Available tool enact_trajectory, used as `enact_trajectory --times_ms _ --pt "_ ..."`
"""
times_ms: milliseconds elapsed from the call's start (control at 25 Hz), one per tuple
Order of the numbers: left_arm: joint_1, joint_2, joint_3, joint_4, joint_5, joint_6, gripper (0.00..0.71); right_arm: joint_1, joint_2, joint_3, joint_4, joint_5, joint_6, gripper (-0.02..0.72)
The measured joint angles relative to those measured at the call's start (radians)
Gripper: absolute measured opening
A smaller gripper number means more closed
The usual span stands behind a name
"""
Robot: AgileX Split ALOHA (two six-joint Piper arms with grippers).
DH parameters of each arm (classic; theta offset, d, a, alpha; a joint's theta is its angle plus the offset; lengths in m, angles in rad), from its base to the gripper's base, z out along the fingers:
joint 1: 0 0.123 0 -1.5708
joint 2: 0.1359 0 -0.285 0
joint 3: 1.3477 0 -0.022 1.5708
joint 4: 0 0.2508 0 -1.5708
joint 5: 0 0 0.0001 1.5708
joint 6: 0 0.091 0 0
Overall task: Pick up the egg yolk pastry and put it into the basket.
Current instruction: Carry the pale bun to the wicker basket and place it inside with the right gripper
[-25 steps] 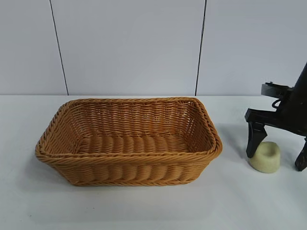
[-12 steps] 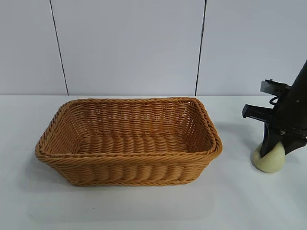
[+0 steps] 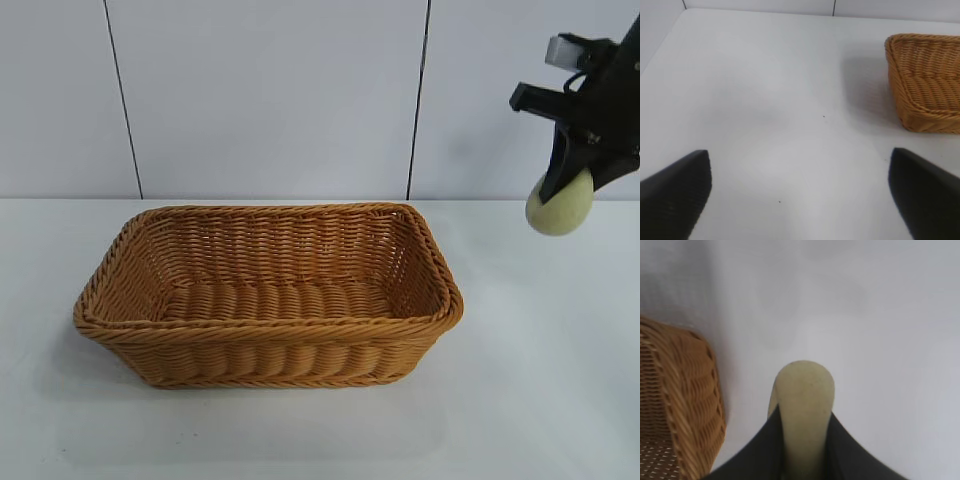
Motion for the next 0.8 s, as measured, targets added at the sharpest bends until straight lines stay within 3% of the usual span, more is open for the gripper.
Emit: enact_trajectory --times_ms 320,560,800 --pt "0.000 0.000 0.000 0.000 0.000 0.000 0.692 0.239 0.000 -0.006 -0.010 -0.008 0.034 0.119" --pt "0.000 0.000 0.000 0.000 0.000 0.000 0.692 0.395 0.008 -0.006 -0.010 -0.095 0.076 0.119" --pt "0.000 0.000 0.000 0.000 0.000 0.000 0.692 0.477 0.092 -0.006 -0.010 -0.183 0.091 0.119"
